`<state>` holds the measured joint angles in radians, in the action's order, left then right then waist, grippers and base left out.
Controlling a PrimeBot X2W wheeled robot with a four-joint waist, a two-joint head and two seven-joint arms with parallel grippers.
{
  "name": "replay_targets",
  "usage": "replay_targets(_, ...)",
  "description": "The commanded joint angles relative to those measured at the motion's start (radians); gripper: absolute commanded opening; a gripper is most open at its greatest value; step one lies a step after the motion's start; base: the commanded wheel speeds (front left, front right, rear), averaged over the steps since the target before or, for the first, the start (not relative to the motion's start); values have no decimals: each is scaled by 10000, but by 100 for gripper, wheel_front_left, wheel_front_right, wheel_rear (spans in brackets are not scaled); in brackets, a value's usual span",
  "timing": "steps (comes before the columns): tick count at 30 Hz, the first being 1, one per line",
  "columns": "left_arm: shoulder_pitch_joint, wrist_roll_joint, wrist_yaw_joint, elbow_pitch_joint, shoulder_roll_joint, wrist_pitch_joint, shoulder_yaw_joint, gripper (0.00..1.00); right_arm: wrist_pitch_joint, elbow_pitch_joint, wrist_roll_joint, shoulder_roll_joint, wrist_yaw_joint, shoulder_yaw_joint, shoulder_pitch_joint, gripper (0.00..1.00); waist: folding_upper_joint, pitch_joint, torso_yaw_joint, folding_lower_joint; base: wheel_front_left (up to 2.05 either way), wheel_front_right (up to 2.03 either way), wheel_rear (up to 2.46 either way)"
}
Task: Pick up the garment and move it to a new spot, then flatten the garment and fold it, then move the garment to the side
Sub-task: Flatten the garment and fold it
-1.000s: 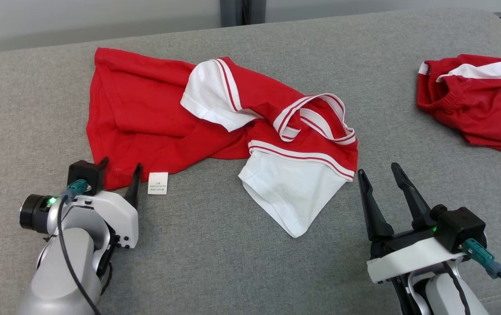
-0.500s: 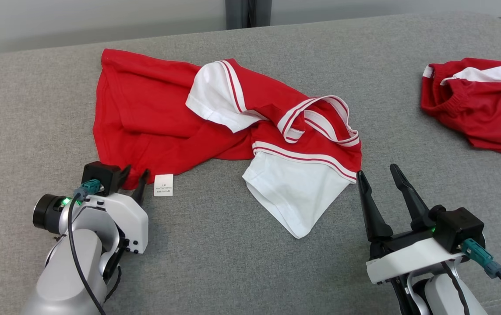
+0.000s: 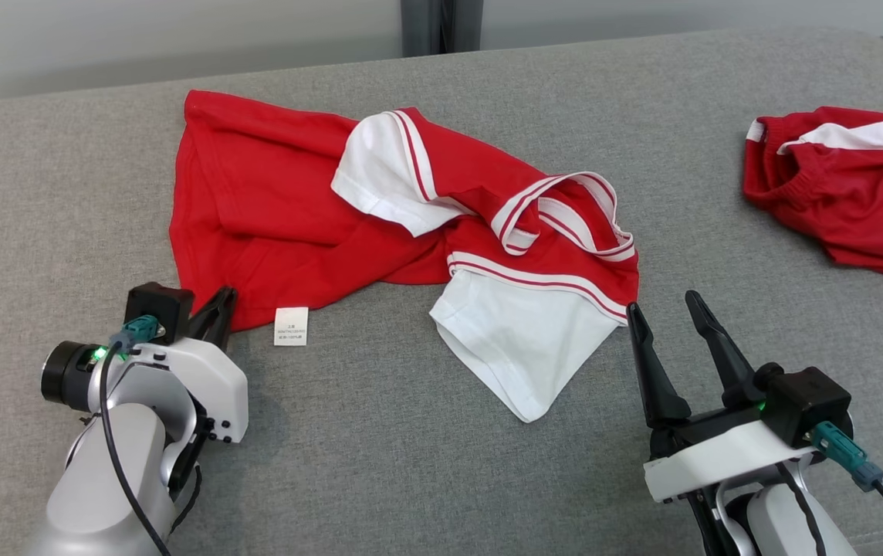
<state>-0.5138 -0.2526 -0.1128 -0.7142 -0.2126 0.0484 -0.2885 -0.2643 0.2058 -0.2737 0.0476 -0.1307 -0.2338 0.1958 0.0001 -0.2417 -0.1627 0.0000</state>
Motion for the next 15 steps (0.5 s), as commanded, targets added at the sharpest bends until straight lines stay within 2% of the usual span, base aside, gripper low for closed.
replay_targets(1, 102, -80, 83, 72, -79, 93, 63, 0, 3, 18, -52, 58, -3, 5, 42, 100, -1, 22, 4, 0, 0, 0, 0)
replay_targets(10, 324, -334, 527, 384, 66, 1173, 371, 0, 3, 129, 88, 58, -3, -80, -149, 100, -1, 365, -2, 0, 0, 0, 0)
replay_targets(15, 603, -758, 652, 493, 251, 1696, 725, 0, 3, 715, -265, 56, -3, -370, -353, 100, -1, 648, -48, 0, 0, 0, 0)
